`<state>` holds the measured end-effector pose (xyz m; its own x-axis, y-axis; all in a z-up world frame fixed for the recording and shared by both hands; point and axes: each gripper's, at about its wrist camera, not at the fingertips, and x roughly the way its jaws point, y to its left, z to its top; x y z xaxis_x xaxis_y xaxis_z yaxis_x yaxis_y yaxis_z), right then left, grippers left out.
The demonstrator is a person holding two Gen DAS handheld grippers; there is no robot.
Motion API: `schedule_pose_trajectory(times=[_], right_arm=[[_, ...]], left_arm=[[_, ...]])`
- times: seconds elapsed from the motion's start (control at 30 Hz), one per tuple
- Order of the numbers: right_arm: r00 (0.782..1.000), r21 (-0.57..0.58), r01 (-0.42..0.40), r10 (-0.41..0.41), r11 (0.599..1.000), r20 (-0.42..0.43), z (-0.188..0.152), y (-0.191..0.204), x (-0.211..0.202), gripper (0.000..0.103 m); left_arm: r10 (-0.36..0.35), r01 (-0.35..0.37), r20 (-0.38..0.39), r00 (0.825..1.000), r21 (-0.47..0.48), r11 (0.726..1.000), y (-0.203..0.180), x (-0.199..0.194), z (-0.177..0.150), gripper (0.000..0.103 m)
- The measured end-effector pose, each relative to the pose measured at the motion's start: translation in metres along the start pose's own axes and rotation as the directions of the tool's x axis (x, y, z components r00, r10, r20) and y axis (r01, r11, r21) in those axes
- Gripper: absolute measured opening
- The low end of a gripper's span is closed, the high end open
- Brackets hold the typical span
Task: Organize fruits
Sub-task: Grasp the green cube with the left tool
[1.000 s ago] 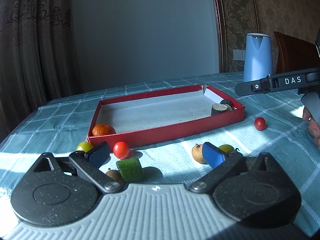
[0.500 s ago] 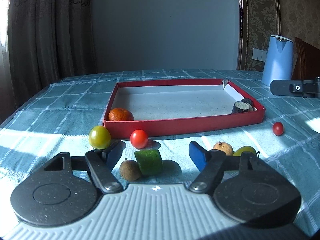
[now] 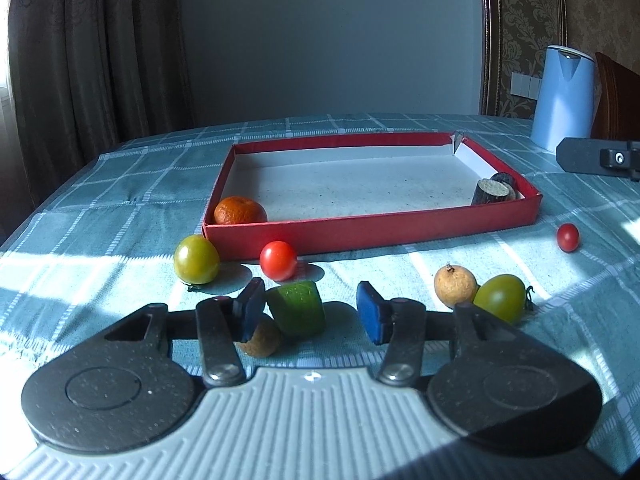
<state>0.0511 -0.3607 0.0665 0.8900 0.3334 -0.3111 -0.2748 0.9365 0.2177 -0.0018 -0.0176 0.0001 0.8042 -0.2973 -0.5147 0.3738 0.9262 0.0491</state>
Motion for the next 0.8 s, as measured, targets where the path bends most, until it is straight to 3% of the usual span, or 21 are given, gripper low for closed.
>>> schedule_pose_trajectory(times=[0.07,0.23,0.4,0.5,0.57,0.8], right_arm=[[1.0,0.002,0.007,-0.007,1.0,-0.003,-0.001,0.003,0.0,0.082],[1.0,-0.012,0.022,-0.023,1.0,-0.02,-0.004,0.007,0.004,0.082],[0.994,-0.02,0.069,-0.07,0.997,-0.079,-0.01,0.007,0.014,0.082],[0.982,-0.015,0.12,-0.121,0.993,-0.144,-0.016,0.001,0.024,0.082],[0.972,-0.015,0.149,-0.149,0.989,-0.179,-0.022,-0.002,0.028,0.082],[0.962,-0.047,0.143,-0.15,0.989,-0.228,-0.04,0.002,0.034,0.082]], left_arm=[[0.005,-0.005,0.001,1.0,0.006,1.0,-0.001,0.0,0.0,0.056],[-0.003,0.003,0.001,1.0,0.022,1.0,-0.004,-0.001,-0.001,0.055],[0.003,-0.003,0.007,1.0,0.042,0.999,-0.009,-0.002,-0.001,0.046],[0.004,-0.004,0.014,1.0,0.009,1.0,-0.003,-0.003,-0.001,0.035],[-0.005,0.005,0.013,1.0,-0.01,1.0,0.0,-0.003,-0.001,0.023],[-0.007,0.007,0.001,1.0,-0.006,1.0,0.0,0.0,-0.002,0.023]])
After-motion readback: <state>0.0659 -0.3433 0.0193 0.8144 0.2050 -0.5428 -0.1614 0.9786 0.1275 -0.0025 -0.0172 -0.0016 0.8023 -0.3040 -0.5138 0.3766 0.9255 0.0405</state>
